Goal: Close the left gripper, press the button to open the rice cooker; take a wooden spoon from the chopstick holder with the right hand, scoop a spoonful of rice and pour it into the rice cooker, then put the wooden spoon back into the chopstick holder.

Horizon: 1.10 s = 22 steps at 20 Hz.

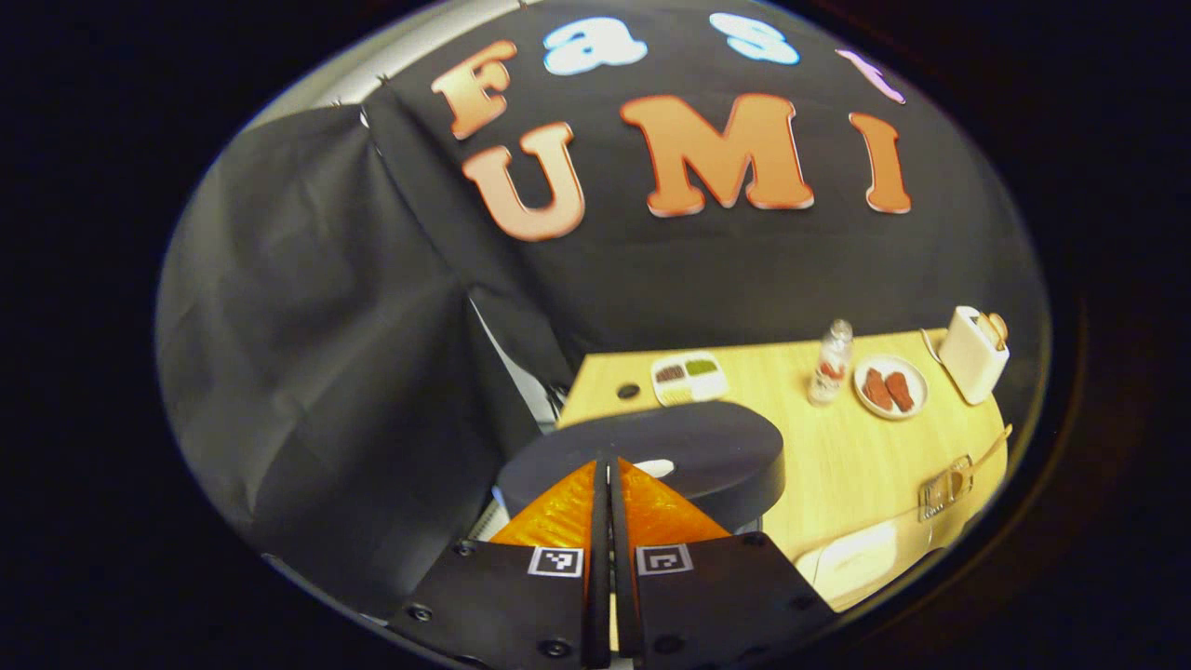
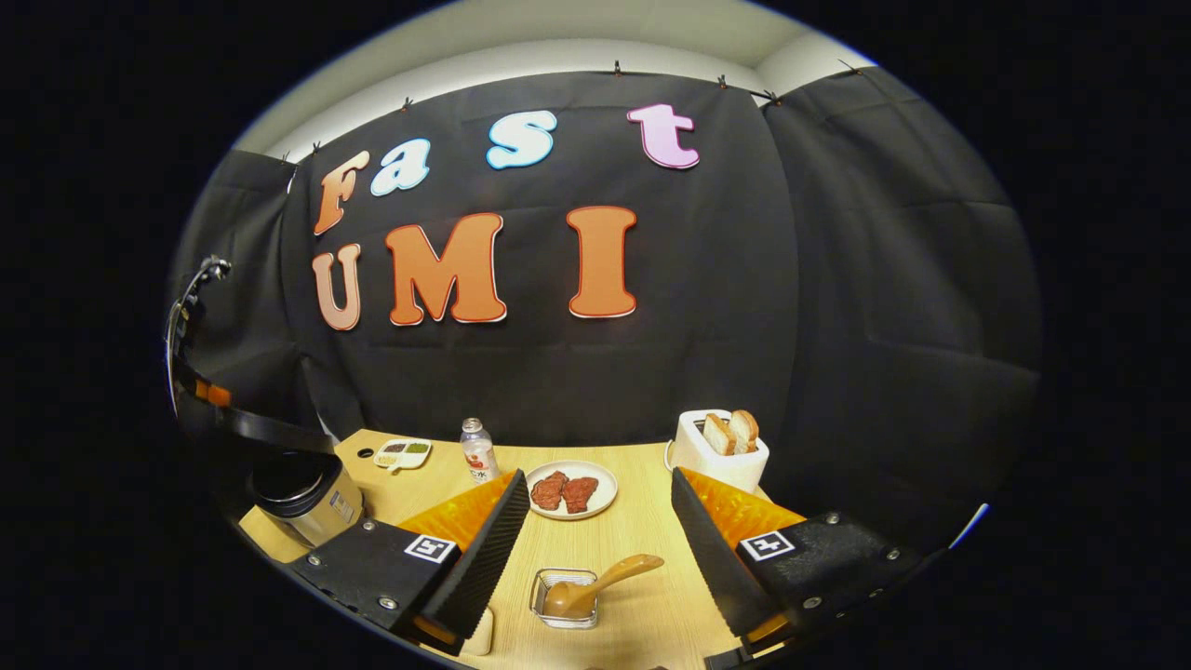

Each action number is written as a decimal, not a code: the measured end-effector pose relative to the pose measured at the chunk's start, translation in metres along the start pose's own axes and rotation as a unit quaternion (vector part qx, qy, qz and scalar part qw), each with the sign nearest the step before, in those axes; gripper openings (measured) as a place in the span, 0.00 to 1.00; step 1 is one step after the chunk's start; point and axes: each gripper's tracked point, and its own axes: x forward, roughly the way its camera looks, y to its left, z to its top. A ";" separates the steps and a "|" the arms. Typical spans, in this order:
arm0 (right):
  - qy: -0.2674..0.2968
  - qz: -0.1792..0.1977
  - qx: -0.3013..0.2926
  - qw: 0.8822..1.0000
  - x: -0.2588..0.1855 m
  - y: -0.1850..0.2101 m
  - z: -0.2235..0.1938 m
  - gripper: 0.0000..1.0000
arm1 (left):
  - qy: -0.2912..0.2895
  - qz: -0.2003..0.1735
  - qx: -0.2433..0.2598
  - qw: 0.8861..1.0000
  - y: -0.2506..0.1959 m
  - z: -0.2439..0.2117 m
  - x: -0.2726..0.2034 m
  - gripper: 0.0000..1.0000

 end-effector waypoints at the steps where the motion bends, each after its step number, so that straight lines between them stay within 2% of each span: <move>1: 0.003 0.000 0.000 1.000 0.002 -0.002 -0.003 0.95 | -0.025 0.006 -0.004 1.000 0.002 0.012 -0.013 0.07; 5: 0.020 0.000 0.004 1.000 0.008 -0.007 -0.019 0.95 | -0.100 0.024 -0.027 0.994 0.009 0.034 -0.064 0.07; 7: 0.029 -0.004 0.007 1.000 0.014 -0.013 -0.029 0.95 | -0.138 0.032 -0.035 0.989 0.006 0.042 -0.082 0.11; 11: 0.048 -0.005 0.010 0.999 0.028 -0.022 -0.056 0.96 | -0.177 0.014 -0.036 0.983 -0.019 0.045 -0.105 0.43; 14: 0.080 -0.013 0.007 0.997 0.044 -0.032 -0.090 0.95 | -0.212 0.054 -0.025 0.976 -0.012 0.051 -0.127 0.65; 15: 0.095 -0.015 0.006 0.995 0.048 -0.036 -0.102 0.95 | -0.227 0.062 -0.025 0.972 -0.013 0.056 -0.135 0.82; 18: 0.126 -0.014 0.014 0.992 0.060 -0.042 -0.130 0.96 | -0.246 0.081 -0.026 0.965 -0.014 0.054 -0.153 0.80; 19: 0.139 -0.010 0.016 0.990 0.062 -0.041 -0.139 0.96 | -0.244 0.088 -0.021 0.966 -0.014 0.051 -0.156 0.88; 22: 0.161 0.008 0.045 0.986 0.075 -0.037 -0.159 0.94 | -0.229 0.107 -0.023 0.967 -0.016 0.037 -0.166 0.72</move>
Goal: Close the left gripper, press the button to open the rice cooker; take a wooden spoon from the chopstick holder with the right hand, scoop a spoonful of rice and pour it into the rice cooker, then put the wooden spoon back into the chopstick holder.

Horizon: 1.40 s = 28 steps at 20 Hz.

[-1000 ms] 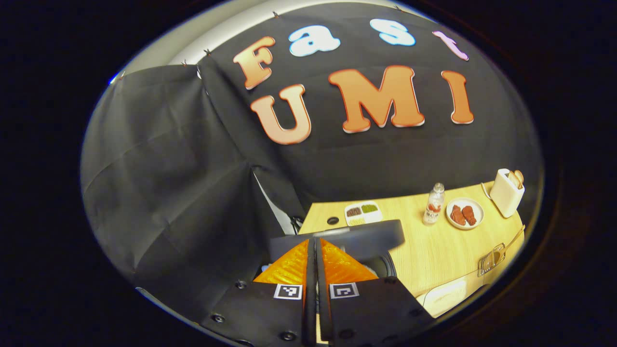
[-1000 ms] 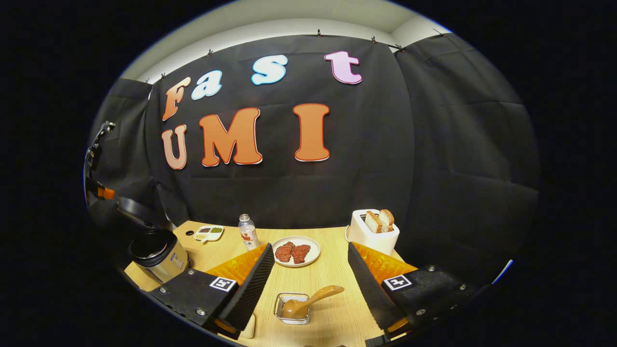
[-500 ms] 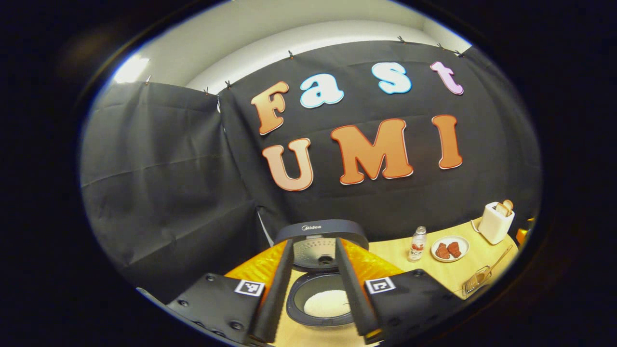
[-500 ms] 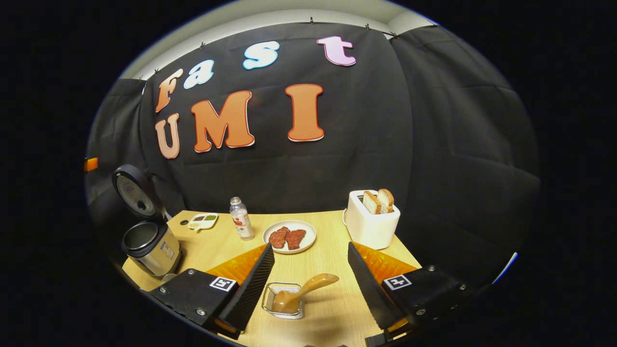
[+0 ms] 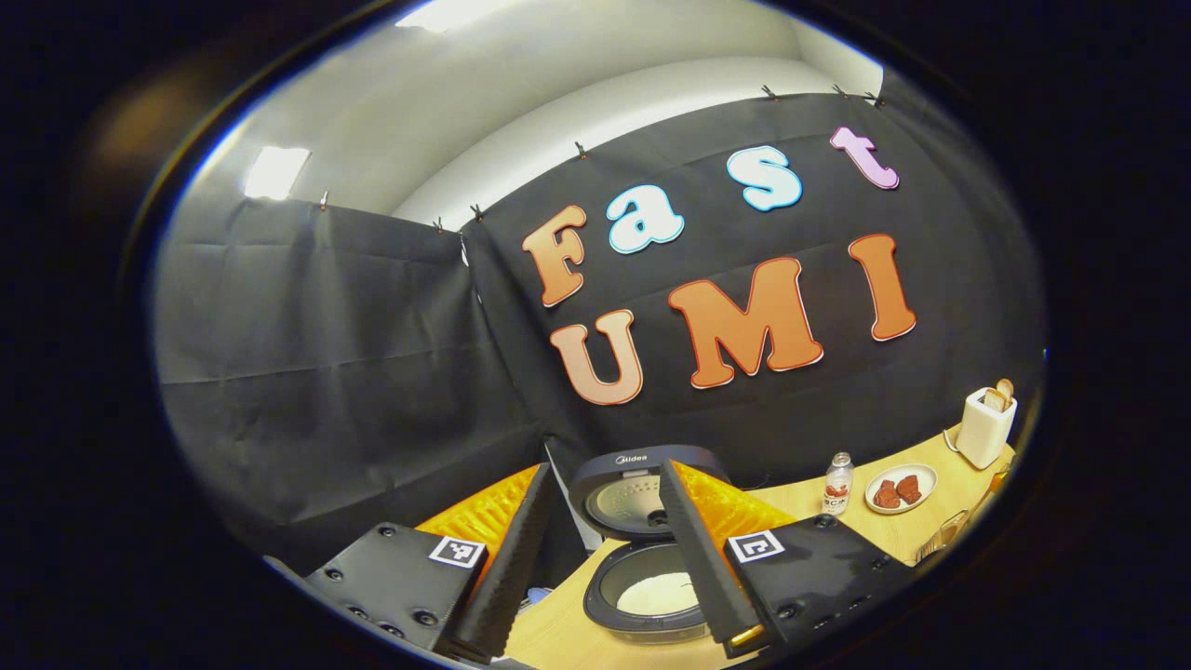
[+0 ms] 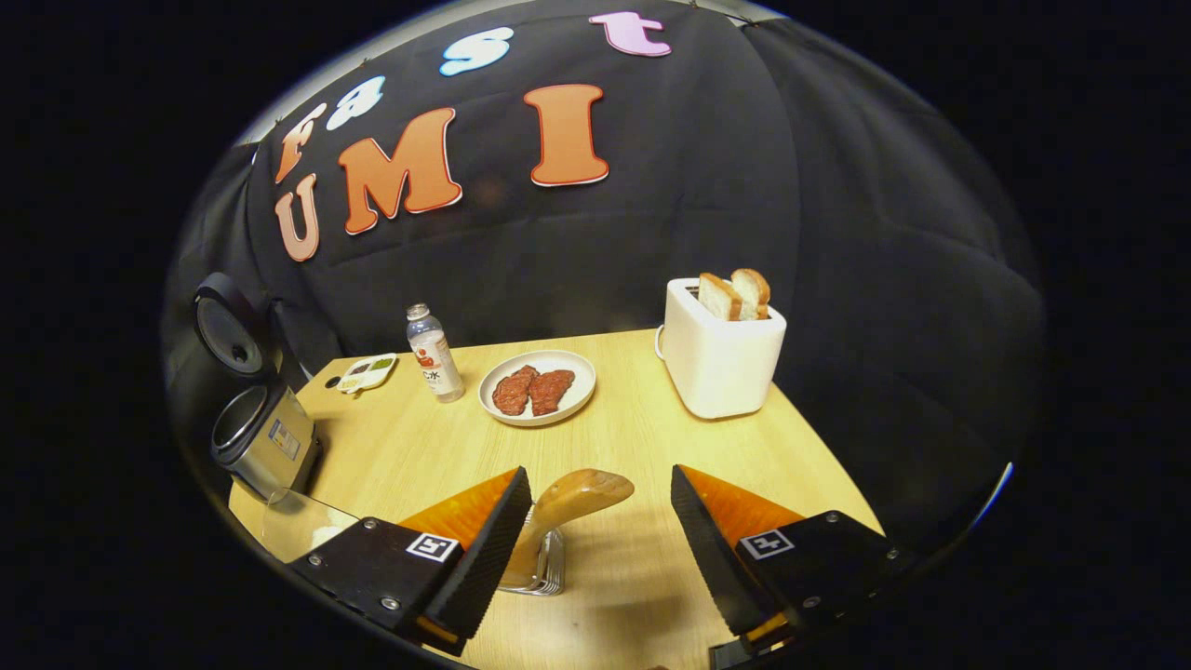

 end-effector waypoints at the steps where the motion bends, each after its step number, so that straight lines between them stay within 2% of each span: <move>1: 0.009 0.006 0.011 1.000 0.005 0.002 -0.004 0.93 | 0.003 0.006 0.001 1.000 0.000 -0.001 -0.004 0.88; 2: 0.020 0.011 0.020 1.000 0.011 0.002 -0.008 0.92 | 0.006 0.017 0.006 1.000 0.006 -0.003 -0.009 0.72; 4: 0.035 0.026 0.044 0.998 0.019 0.008 -0.013 0.87 | 0.005 0.033 0.002 0.999 0.011 0.000 -0.019 0.72; 5: 0.042 0.036 0.056 0.997 0.023 0.011 -0.015 0.82 | 0.009 0.033 -0.004 0.999 0.007 -0.001 -0.024 0.88; 6: 0.049 0.045 0.065 0.996 0.028 0.014 -0.017 0.78 | 0.011 0.038 -0.006 0.999 0.009 -0.002 -0.026 0.72; 10: 0.074 0.077 0.101 0.989 0.034 0.030 -0.026 0.57 | 0.027 0.050 0.009 0.998 0.008 -0.011 -0.045 0.73; 13: 0.086 0.083 0.107 0.987 0.037 0.039 -0.031 0.28 | 0.026 0.050 0.024 0.998 0.003 -0.010 -0.044 0.78; 19: 0.070 0.056 0.163 0.983 0.026 0.037 -0.034 0.22 | 0.024 0.027 0.004 0.999 -0.004 -0.019 -0.011 0.80; 21: 0.045 0.045 0.164 0.984 0.020 0.037 -0.032 0.20 | 0.016 0.010 0.002 1.000 -0.005 -0.021 0.004 0.80; 22: 0.033 0.040 0.163 0.985 0.016 0.038 -0.032 0.20 | 0.011 0.002 0.001 1.000 -0.003 -0.022 0.013 0.74; 25: 0.028 0.014 0.162 0.986 0.007 0.044 -0.031 0.14 | 0.010 -0.017 -0.018 1.000 0.006 -0.028 0.037 0.80; 26: 0.021 0.010 0.158 0.987 0.004 0.048 -0.025 0.14 | 0.009 -0.023 -0.028 0.999 0.009 -0.030 0.044 0.75; 27: 0.017 0.007 0.152 0.988 0.000 0.050 -0.018 0.13 | 0.011 -0.025 -0.035 0.999 0.013 -0.035 0.052 0.80; 28: 0.012 0.003 0.147 0.989 -0.007 0.051 -0.011 0.13 | 0.016 -0.029 -0.041 0.999 0.017 -0.042 0.058 0.80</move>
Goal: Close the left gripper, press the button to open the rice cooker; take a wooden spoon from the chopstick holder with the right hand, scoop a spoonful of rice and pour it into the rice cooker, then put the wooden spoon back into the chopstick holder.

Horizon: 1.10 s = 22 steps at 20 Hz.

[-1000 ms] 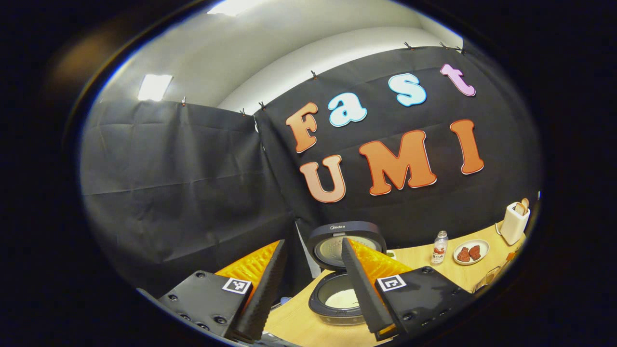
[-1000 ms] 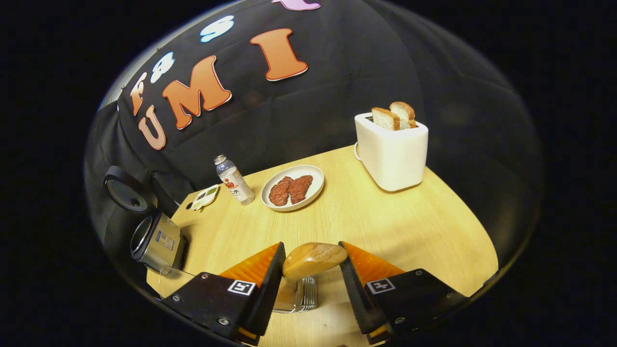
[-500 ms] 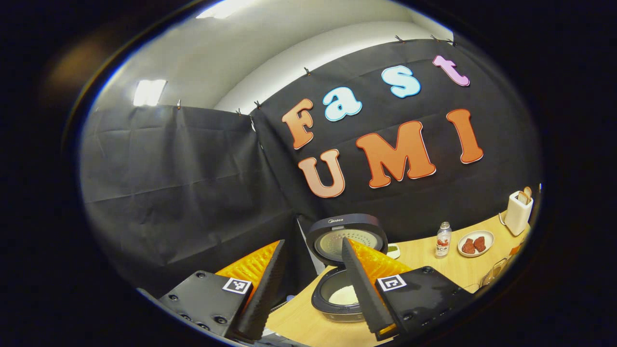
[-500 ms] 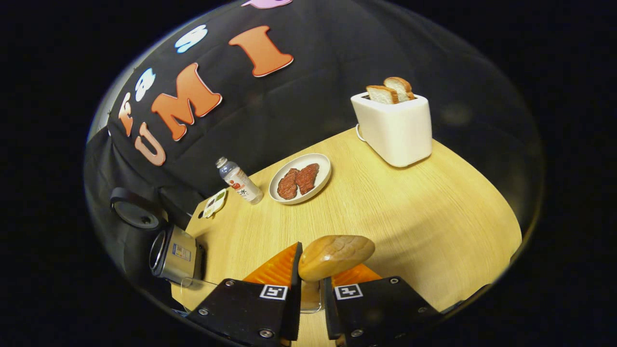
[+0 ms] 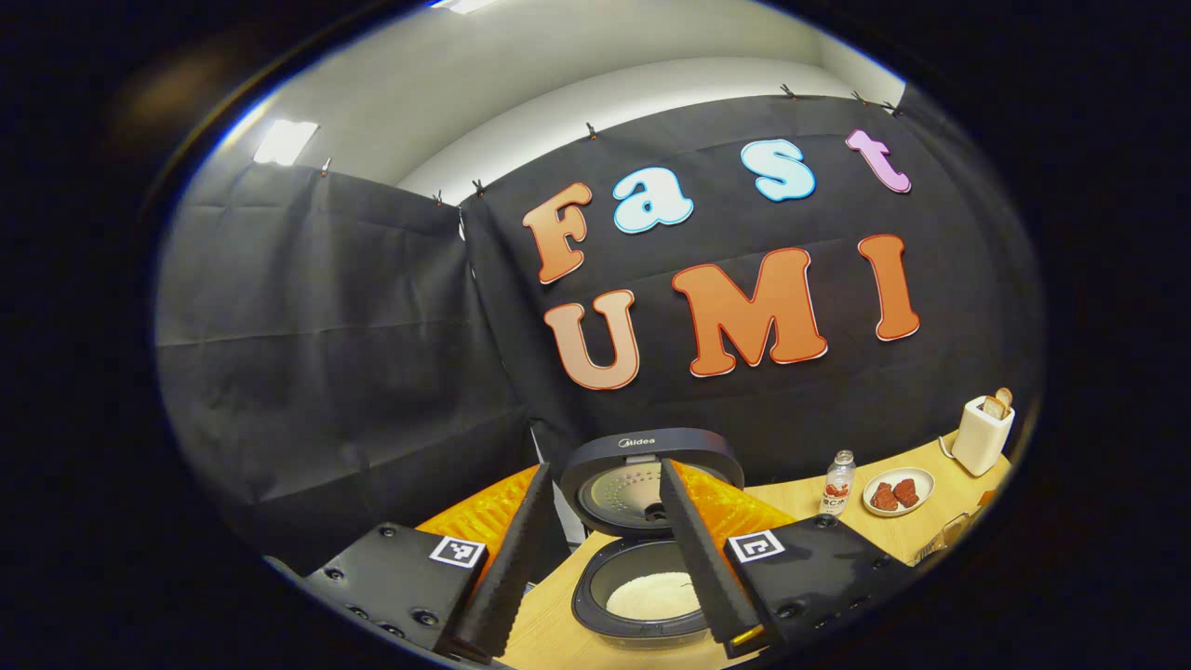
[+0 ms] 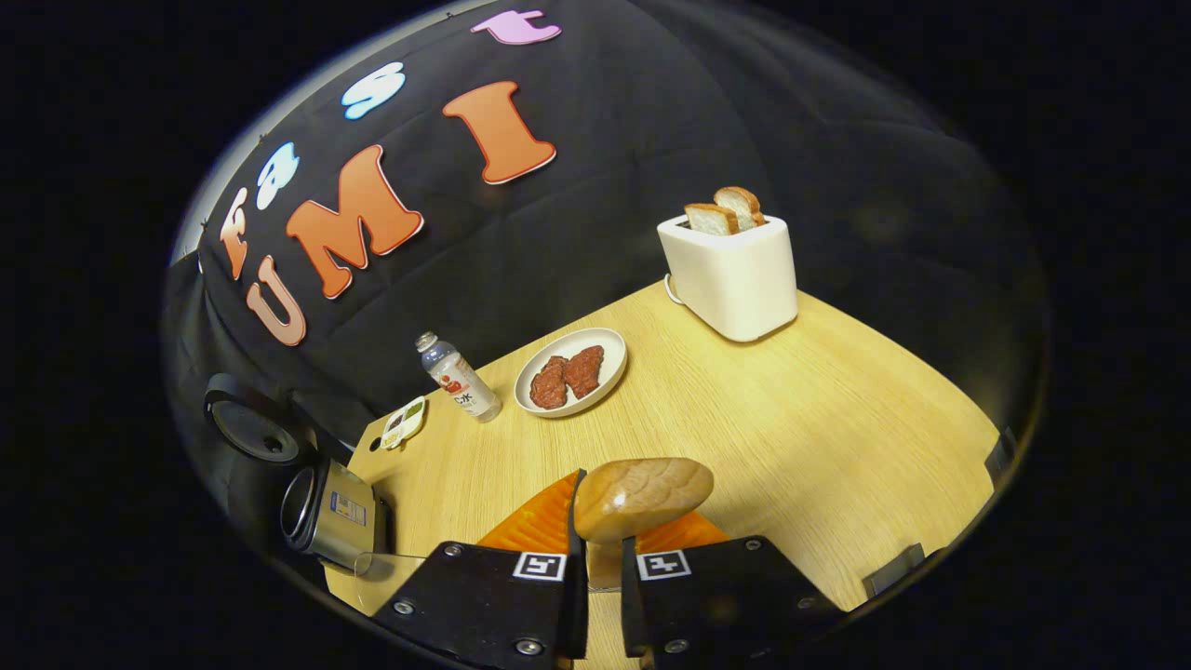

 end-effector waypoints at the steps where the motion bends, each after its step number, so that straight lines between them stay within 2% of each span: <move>1: -0.014 -0.009 -0.001 1.000 -0.006 0.001 0.010 0.14 | 0.003 -0.003 -0.005 1.000 0.004 -0.004 0.005 0.72; 3: -0.032 -0.009 -0.005 0.999 -0.023 0.010 0.026 0.13 | 0.005 -0.007 -0.012 1.000 0.011 -0.010 0.012 0.72; 6: -0.050 0.002 -0.025 0.998 -0.053 0.030 0.043 0.13 | 0.004 -0.010 -0.019 1.000 0.019 -0.016 0.022 0.89; 7: -0.057 0.009 -0.035 0.998 -0.062 0.040 0.049 0.13 | 0.003 -0.013 -0.019 1.000 0.020 -0.017 0.026 0.89; 12: -0.053 0.077 -0.063 0.994 -0.098 0.107 0.042 0.13 | 0.000 -0.024 -0.026 0.999 0.026 -0.020 0.039 0.92; 13: -0.048 0.090 -0.070 0.992 -0.100 0.120 0.035 0.13 | 0.002 -0.024 -0.029 0.999 0.027 -0.022 0.041 0.99; 19: -0.017 0.134 -0.130 0.982 -0.101 0.173 -0.014 0.13 | 0.039 -0.036 -0.048 0.997 0.030 -0.055 0.046 1.00; 21: -0.006 0.133 -0.169 0.977 -0.095 0.179 -0.034 0.14 | 0.054 -0.032 -0.054 0.997 0.039 -0.065 0.048 0.99; 22: -0.002 0.125 -0.197 0.972 -0.089 0.179 -0.044 0.14 | 0.059 -0.030 -0.055 0.996 0.043 -0.069 0.048 0.92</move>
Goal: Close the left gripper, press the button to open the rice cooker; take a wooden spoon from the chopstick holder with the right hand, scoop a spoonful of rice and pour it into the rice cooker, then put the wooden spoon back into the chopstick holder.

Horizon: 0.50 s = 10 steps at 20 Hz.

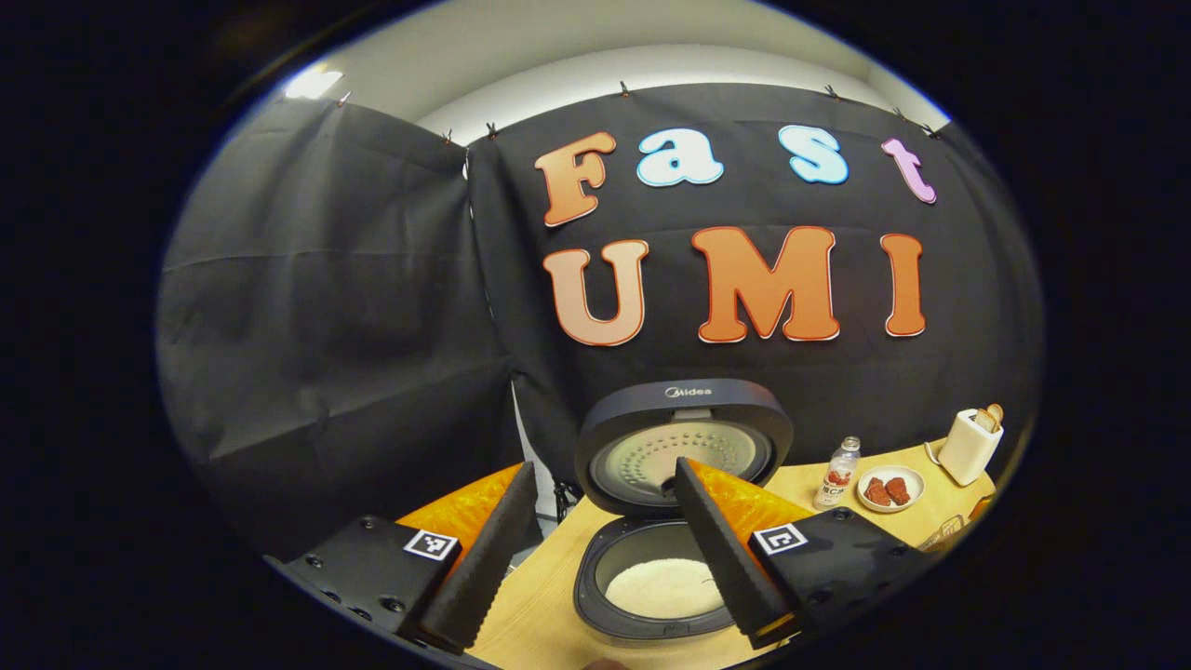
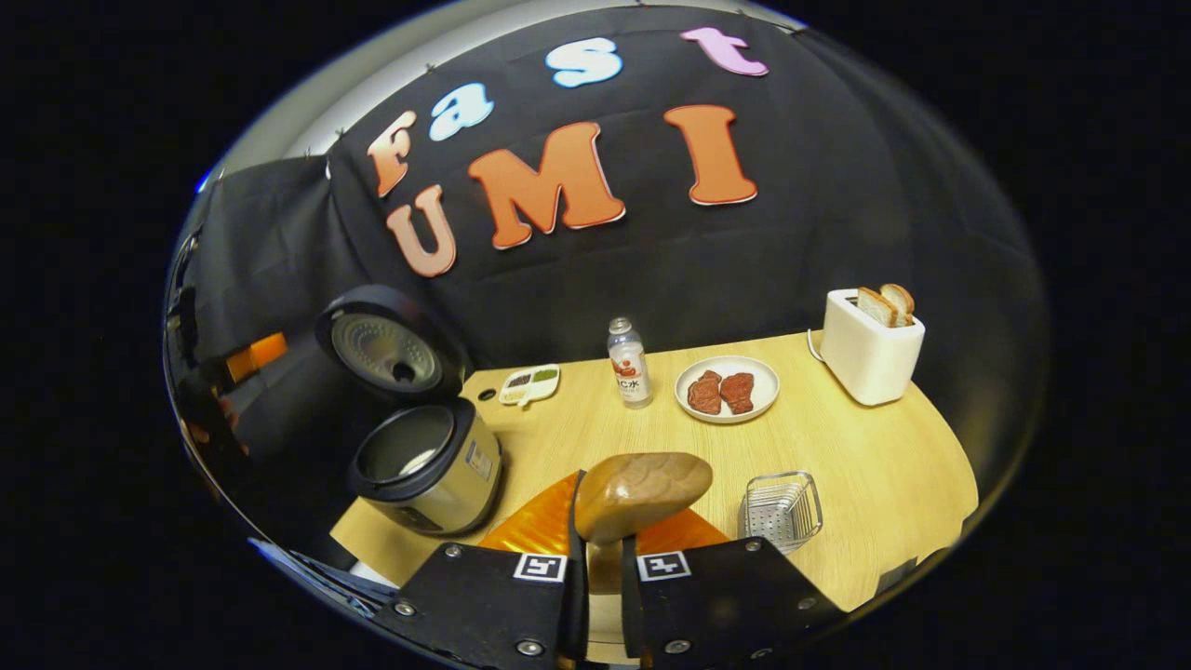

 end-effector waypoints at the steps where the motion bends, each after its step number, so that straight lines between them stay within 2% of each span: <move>1: 0.008 -0.010 -0.030 0.999 0.005 0.001 -0.009 0.13 | 0.003 0.003 0.001 1.000 0.004 -0.002 0.001 0.99; 4: 0.025 -0.033 -0.101 0.994 0.013 0.001 -0.032 0.14 | 0.009 0.008 0.009 1.000 0.015 -0.010 0.003 0.99; 7: 0.032 -0.054 -0.147 0.987 0.024 0.003 -0.049 0.14 | 0.012 0.010 0.019 1.000 0.023 -0.014 0.005 0.99; 8: 0.035 -0.058 -0.175 0.982 0.028 0.007 -0.058 0.13 | 0.011 0.011 0.020 1.000 0.025 -0.014 0.005 0.99; 10: 0.047 -0.056 -0.256 0.964 0.036 0.018 -0.078 0.14 | 0.013 0.013 0.024 1.000 0.030 -0.019 0.007 1.00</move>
